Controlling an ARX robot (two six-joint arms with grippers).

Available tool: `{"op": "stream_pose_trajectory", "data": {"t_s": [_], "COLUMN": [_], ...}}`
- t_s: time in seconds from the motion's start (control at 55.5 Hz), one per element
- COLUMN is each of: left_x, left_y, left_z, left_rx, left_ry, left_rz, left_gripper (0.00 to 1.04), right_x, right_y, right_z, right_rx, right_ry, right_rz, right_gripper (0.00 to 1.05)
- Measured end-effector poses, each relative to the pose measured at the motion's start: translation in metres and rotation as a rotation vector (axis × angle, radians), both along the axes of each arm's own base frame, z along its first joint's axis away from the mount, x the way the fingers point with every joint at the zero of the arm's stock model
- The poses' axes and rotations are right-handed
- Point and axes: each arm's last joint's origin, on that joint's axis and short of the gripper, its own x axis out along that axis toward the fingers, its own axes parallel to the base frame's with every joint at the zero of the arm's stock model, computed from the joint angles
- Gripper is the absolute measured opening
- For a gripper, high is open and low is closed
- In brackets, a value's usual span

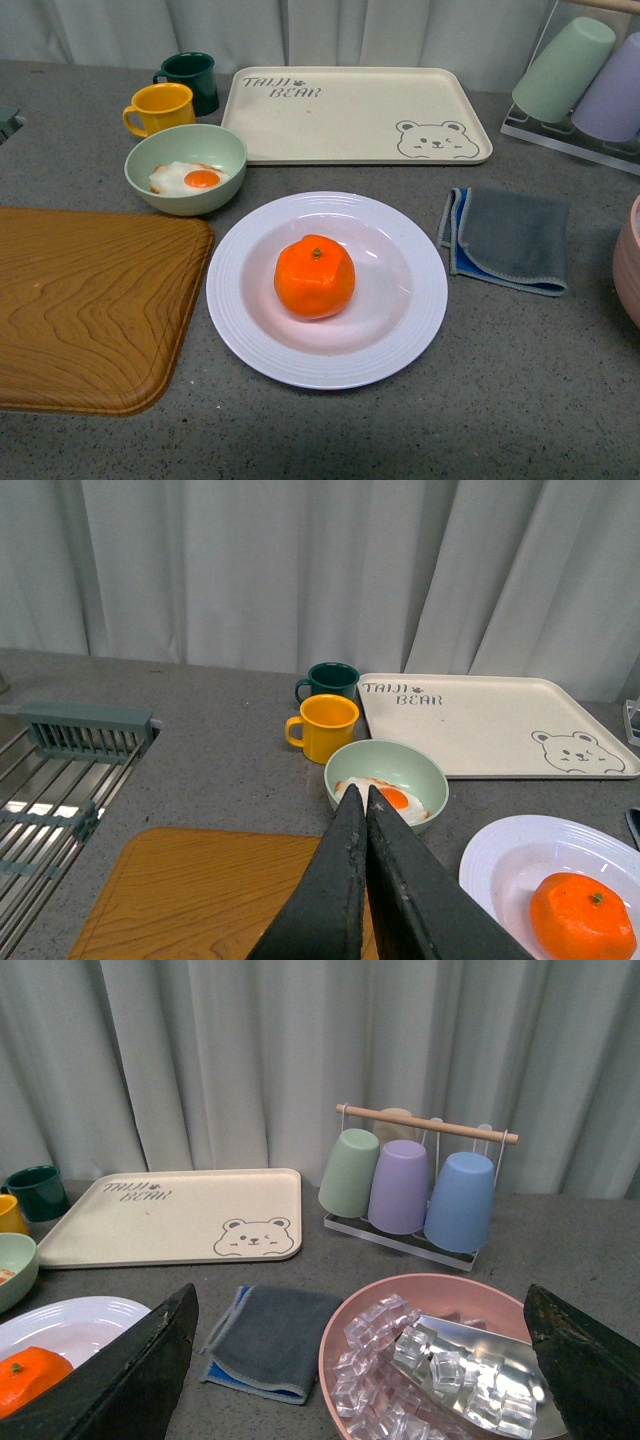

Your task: Place orange and plate with both arms

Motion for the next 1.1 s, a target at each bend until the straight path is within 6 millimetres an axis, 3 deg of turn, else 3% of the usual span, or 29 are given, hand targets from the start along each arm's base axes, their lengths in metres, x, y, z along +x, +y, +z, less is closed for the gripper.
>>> {"op": "stream_pose_trajectory", "data": {"t_s": [1.098], "left_x": [-0.034], "left_y": [0.000], "left_z": [-0.001], "left_rx": [0.000], "left_ry": [-0.003], "left_rz": [0.000], "left_gripper": [0.04], "right_x": [0.000], "right_y": [0.000], "right_z": [0.000], "right_rx": [0.000], "right_ry": [0.000], "right_rz": [0.000], "right_gripper": [0.95]}}
